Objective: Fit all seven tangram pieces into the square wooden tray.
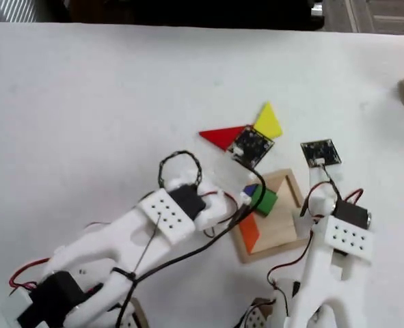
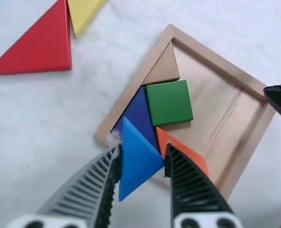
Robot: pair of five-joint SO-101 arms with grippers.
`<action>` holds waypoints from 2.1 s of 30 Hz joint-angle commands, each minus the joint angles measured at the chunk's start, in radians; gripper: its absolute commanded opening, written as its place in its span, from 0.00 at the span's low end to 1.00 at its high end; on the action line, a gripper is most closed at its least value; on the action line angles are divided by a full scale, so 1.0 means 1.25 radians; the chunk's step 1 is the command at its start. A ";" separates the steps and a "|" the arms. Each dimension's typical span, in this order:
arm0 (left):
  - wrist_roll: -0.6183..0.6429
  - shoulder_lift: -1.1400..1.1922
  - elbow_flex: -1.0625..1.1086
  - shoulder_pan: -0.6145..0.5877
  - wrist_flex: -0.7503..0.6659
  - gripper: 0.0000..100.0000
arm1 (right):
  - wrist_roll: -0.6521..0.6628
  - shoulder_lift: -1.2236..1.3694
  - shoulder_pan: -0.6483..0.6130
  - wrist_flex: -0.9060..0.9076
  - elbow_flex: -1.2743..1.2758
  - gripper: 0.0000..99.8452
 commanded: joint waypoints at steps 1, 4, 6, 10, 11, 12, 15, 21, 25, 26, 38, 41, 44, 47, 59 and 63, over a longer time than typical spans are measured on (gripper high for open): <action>-0.007 -0.040 -0.012 0.041 -0.022 0.03 | 0.069 -0.021 0.094 0.007 -0.033 0.18; -0.011 -0.040 -0.010 0.088 -0.034 0.03 | 0.107 -0.021 0.186 0.002 -0.026 0.18; -0.064 -0.037 0.001 0.112 -0.056 0.03 | 0.135 -0.021 0.230 -0.028 -0.007 0.18; -0.108 0.010 0.015 0.138 -0.108 0.03 | 0.179 -0.021 0.282 -0.106 0.055 0.18; -0.108 0.030 0.007 0.134 -0.115 0.03 | 0.188 -0.021 0.290 -0.120 0.069 0.18; -0.108 0.051 -0.006 0.131 -0.120 0.03 | 0.195 -0.021 0.296 -0.131 0.081 0.18; -0.096 0.132 -0.069 0.117 -0.118 0.04 | 0.210 -0.021 0.306 -0.154 0.108 0.18; 0.060 0.298 -0.214 0.106 -0.058 0.16 | 0.210 -0.021 0.306 -0.163 0.114 0.18; 0.106 0.346 -0.295 0.090 -0.009 0.16 | 0.210 -0.021 0.305 -0.163 0.115 0.18; 0.113 0.349 -0.306 0.083 0.000 0.16 | 0.210 -0.021 0.303 -0.163 0.115 0.18; 0.131 0.355 -0.323 0.048 0.023 0.17 | 0.209 -0.021 0.289 -0.159 0.115 0.18; 0.135 0.355 -0.323 0.026 0.025 0.19 | 0.210 -0.021 0.292 -0.160 0.123 0.18; 0.141 0.350 -0.315 -0.003 0.031 0.29 | 0.210 -0.021 0.287 -0.163 0.134 0.18; 0.183 0.349 -0.322 -0.019 0.053 0.31 | 0.210 -0.021 0.287 -0.163 0.135 0.18; 0.183 0.348 -0.270 -0.020 0.012 0.18 | 0.210 -0.021 0.287 -0.164 0.136 0.18; 0.164 0.346 -0.271 -0.021 0.012 0.03 | 0.210 -0.021 0.287 -0.164 0.136 0.18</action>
